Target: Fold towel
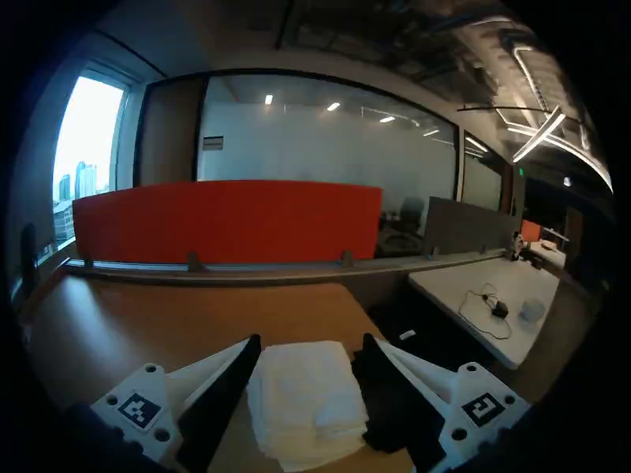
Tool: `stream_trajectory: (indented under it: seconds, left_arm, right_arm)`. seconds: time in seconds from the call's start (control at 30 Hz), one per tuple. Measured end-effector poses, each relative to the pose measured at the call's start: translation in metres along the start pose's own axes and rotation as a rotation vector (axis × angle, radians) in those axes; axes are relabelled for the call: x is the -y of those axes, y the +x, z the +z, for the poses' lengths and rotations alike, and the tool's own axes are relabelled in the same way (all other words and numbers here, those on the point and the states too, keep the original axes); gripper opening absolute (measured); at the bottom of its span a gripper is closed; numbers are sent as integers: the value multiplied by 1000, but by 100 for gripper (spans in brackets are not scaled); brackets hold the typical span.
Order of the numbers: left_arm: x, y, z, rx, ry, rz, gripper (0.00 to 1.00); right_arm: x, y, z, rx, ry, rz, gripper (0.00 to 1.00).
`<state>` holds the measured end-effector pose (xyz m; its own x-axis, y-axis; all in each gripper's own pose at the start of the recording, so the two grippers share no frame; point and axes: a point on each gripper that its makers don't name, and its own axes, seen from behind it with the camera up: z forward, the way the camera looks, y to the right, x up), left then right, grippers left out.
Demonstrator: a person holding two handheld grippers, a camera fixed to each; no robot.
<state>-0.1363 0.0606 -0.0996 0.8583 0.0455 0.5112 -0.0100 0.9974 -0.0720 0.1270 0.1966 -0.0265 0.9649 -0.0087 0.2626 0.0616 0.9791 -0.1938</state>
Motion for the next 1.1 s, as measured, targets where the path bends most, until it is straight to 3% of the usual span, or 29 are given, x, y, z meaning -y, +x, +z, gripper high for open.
stream_trajectory:
  seconds: [0.2, 0.5, 0.87, 1.1]
  left_arm:
    - [14, 31, -1, -111, 48, 14, 95]
    - [33, 71, -1, -219, 100, 2, 95]
    - [50, 121, -7, -341, 119, -22, 95]
    - [54, 147, -6, -388, 111, -20, 95]
  right_arm:
    - [7, 3, -5, -11, 7, -8, 100]
    - [21, 9, -10, -30, 28, 8, 100]
    - [46, 26, -17, -68, 67, 9, 100]
    - [73, 35, -22, -81, 105, 5, 100]
